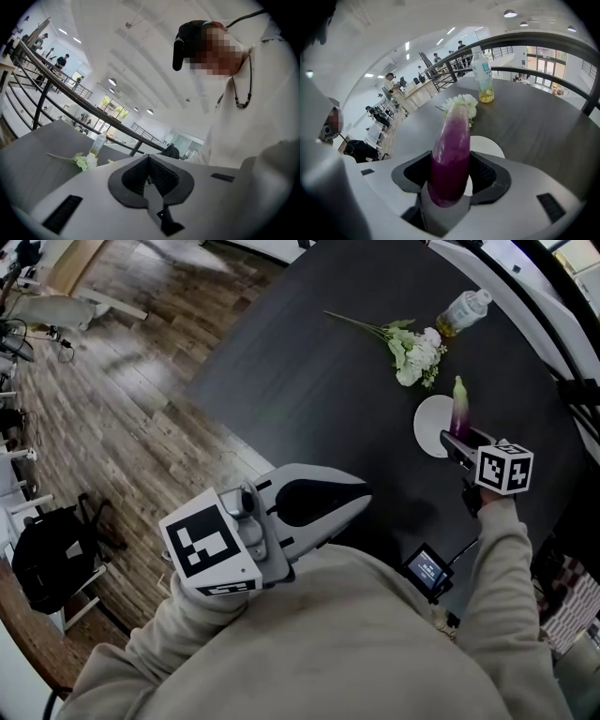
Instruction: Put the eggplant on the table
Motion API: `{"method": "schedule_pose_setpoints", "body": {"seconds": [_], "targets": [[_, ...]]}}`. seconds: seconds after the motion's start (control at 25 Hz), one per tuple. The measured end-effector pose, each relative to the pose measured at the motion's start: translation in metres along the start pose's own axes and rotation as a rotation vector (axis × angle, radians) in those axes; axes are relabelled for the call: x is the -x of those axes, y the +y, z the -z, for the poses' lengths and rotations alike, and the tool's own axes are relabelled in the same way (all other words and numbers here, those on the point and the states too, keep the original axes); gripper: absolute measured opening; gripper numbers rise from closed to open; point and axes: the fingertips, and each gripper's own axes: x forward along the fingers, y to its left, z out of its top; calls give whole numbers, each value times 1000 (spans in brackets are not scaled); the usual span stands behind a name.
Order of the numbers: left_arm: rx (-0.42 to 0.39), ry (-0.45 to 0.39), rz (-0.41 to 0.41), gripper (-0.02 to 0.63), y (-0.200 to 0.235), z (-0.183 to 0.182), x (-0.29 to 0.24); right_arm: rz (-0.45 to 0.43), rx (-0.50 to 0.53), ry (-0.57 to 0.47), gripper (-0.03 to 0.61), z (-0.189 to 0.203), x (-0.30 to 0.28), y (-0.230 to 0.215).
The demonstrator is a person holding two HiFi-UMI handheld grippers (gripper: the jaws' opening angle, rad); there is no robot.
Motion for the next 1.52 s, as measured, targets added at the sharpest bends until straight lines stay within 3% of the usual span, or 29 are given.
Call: {"method": "schedule_pose_setpoints", "body": {"seconds": [0.4,1.12,1.52], "targets": [[38,18,-21,5,1,7,4,30,-11,67,253,20,-26,-20],[25,13,-21,5,6,8,6,141,14,205,253,49,-52,-42],[27,19,-20,5,5,7,8,181,33,212,266,51,-53,-46]]}}
